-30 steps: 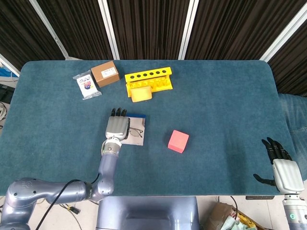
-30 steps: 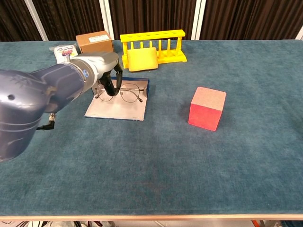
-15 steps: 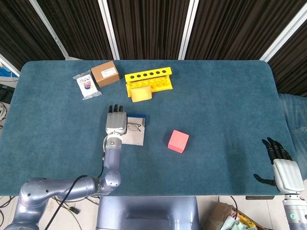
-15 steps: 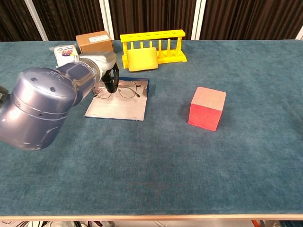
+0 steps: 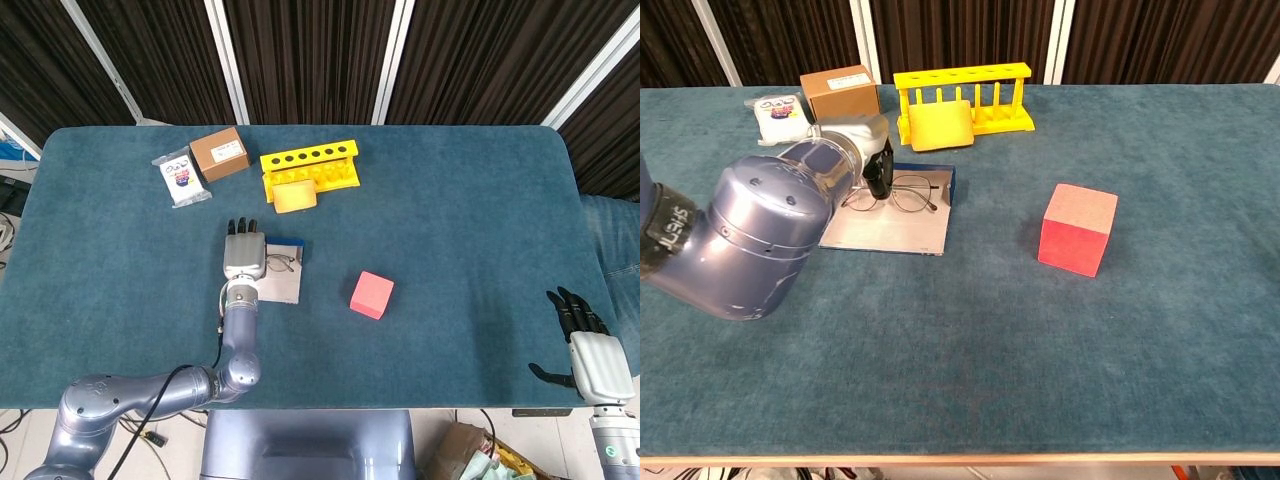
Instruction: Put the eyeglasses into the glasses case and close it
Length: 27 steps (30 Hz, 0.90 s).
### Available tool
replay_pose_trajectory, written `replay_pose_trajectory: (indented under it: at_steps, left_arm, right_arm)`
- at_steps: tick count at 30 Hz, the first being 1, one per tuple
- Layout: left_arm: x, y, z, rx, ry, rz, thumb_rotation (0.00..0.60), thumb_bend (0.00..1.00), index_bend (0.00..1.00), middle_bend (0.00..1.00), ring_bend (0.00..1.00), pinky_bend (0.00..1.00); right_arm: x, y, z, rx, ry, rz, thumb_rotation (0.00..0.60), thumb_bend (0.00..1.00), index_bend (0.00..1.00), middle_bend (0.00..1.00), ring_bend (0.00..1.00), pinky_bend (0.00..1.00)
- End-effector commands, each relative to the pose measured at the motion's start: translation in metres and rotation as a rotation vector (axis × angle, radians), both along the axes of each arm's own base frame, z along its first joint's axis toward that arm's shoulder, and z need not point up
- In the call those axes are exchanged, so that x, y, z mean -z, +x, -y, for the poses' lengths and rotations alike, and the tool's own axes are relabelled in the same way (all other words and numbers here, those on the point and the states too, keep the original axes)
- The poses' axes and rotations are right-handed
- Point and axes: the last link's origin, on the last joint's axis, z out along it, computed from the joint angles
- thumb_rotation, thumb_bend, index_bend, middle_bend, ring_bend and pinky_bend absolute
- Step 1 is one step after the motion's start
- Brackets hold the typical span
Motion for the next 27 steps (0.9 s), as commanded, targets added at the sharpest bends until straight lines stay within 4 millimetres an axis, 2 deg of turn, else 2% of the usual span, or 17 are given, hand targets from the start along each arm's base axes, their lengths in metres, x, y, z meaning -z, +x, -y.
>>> replay_pose_trajectory:
  at_steps: [1, 27]
  left_arm:
    - [0.0016, 0.0024, -0.0017, -0.007, 0.008, 0.011, 0.6, 0.43, 0.57, 0.13, 0.0, 0.0]
    - [0.011, 0.0085, -0.0049, -0.039, 0.031, 0.044, 0.6, 0.43, 0.56, 0.13, 0.0, 0.0]
  right_arm:
    - [-0.0002, 0.0001, 0.0, 0.0, -0.001, 0.0, 0.6, 0.0, 0.0, 0.0, 0.0, 0.18]
    - [0.0002, -0.0004, -0.0001, 0.007, 0.006, -0.003, 0.6, 0.0, 0.0, 0.0, 0.0, 0.18]
